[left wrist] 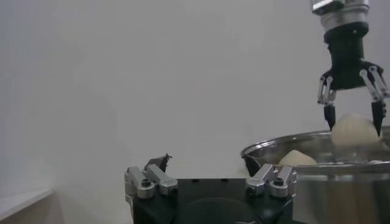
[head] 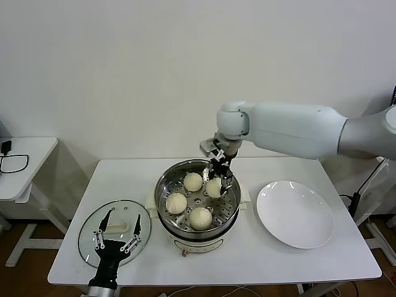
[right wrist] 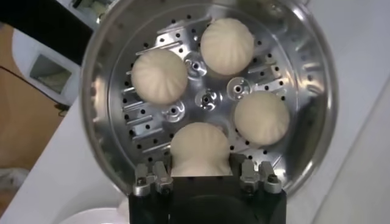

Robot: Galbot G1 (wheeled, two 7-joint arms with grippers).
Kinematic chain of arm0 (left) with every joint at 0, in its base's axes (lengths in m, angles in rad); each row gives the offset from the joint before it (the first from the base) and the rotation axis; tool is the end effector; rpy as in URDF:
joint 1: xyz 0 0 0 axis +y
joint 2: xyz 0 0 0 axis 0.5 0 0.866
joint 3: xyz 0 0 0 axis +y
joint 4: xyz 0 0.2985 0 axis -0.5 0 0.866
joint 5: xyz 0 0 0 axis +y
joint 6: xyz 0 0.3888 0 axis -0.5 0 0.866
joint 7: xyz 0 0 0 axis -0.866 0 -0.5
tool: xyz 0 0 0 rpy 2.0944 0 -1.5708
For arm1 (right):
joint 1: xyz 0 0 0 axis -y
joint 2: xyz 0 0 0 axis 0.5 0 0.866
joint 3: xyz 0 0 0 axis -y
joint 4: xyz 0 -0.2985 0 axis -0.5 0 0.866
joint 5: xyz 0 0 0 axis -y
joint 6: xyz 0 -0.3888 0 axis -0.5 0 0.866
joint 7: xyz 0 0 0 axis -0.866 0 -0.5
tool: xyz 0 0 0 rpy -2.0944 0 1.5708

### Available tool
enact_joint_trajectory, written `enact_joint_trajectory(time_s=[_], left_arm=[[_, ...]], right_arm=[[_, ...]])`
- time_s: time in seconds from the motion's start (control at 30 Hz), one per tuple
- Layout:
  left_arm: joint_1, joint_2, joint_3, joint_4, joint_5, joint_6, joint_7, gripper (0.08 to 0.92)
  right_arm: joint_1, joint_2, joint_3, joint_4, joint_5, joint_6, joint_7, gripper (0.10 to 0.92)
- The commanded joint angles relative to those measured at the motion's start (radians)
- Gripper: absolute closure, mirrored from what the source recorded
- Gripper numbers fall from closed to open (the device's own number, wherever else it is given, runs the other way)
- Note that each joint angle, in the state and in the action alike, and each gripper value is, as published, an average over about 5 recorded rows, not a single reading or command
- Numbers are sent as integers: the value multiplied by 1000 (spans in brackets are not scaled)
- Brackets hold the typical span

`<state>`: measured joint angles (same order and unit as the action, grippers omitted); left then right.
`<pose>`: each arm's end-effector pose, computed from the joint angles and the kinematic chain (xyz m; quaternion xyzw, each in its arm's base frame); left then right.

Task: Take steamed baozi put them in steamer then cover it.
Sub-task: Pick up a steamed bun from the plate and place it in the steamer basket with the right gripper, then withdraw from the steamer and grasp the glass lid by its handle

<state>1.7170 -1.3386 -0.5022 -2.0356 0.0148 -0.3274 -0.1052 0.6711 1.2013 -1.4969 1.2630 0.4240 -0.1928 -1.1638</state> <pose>0.1963 0.0214 -0.3118 0.0350 0.9939 0.0830 0.0644 0.5269 0.1608 -0.0846 0.6397 -0.3663 0.6032 0.3045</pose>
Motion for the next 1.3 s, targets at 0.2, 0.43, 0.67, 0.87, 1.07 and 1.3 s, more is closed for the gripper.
enact_joint_trajectory(time_s=[0.2,0.43,0.67,0.87,1.07,1.3], left_arm=[[1,-2,-2,3,0,-2,-1,177],[0,-1,-6,3,0,-2,-2,177],[-3,0,-8,4,4,1,-3,177],[-11,3,-11,14,39,-3,-9,177],[-43,18,-28,56,166,-17,-40,177],[-63,30,-49,93,308,-36,-72,177]], right_arm=[[-67,45,-11,-32,-78,-10,26,372],[-64,36,-7,-26,-88,-5,24,319],[-43,-20,47,28,-70,-1,27,230],[-50,-141,219,108,-12,33,90,203],[-142,-309,335,196,134,132,634,203],[-476,-463,620,289,257,234,1215,203]])
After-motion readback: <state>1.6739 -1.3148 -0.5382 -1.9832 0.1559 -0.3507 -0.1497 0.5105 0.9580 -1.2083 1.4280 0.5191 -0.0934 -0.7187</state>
